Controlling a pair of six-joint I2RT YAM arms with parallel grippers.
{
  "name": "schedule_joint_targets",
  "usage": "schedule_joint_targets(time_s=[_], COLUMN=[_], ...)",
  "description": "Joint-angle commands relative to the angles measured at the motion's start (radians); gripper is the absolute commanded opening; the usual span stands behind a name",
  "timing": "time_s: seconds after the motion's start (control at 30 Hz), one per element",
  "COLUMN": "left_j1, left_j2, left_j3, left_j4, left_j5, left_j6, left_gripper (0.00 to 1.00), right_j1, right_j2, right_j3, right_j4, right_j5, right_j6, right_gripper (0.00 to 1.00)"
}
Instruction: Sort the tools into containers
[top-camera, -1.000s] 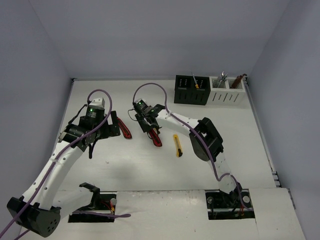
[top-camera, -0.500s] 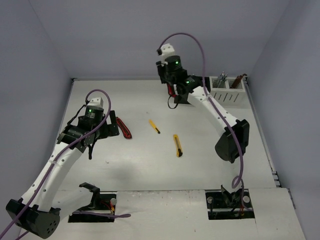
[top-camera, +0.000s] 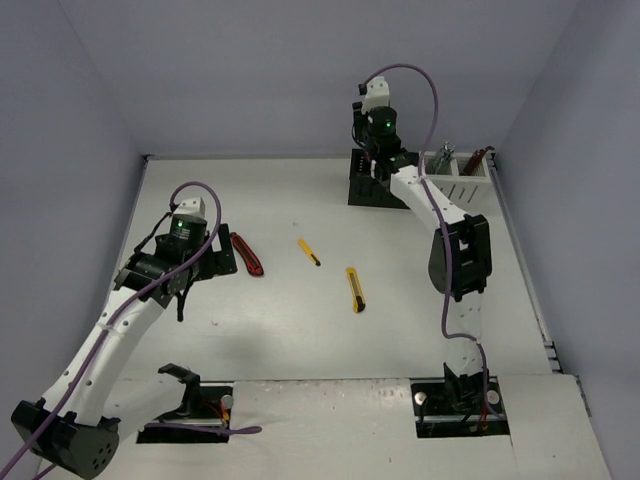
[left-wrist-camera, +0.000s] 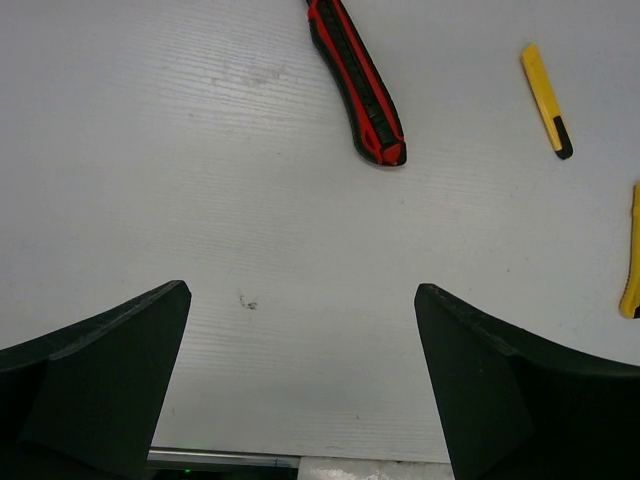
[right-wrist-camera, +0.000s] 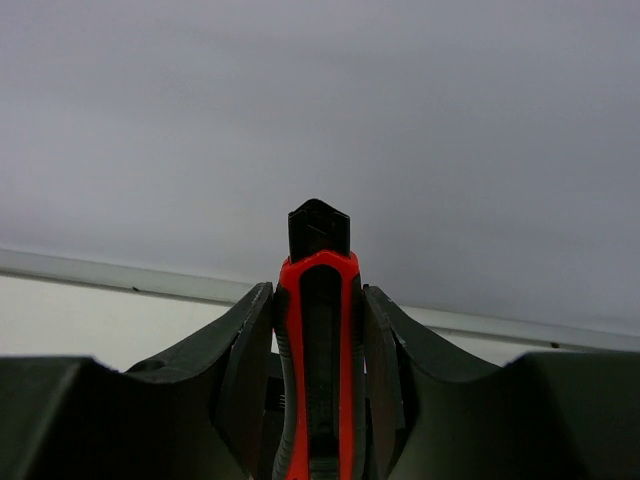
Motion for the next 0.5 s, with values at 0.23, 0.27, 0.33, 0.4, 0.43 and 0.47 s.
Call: schedule_joint_targets(time_s=[0.23,0.27,0.33,0.4,0.43,0.47], left_j1=[0.006,0.006,0.005,0.004,0.004,0.005], left_j2=[-0.005,-0.005,-0.002,-0.001,0.000,0.000], left_j3=[0.013,0.012,0.008,0.004,0.003,0.001], left_j4=[0.022,0.022,0.022,0.022,0.022,0.022], left_j5=[-0.048,-0.051,-0.051,-0.052,-0.054,-0.055], left_j6=[-0.006,-0.007,-0.005,-0.002,-0.002,-0.002], left_gripper=[0.94,0.94,0.94,0.94,0.94,0.94], right_j1=[-0.024,-0.025,-0.027,-0.029,-0.029,-0.029], right_j2=[0.093,0.095,0.088,0.084,0.082,0.082], right_j3=[0.016,0.003,-0.041,-0.073,-0.085,-0.097], right_j4=[0.318,0.333,0.379,0.427,0.441,0.454], right_j5=[0.024,0.028,0.029,0.029,0.028,0.028], right_j6=[0.012,0.014,0.023,0.029,0.029,0.029], right_gripper=[0.00,0.00,0.00,0.00,0.00,0.00])
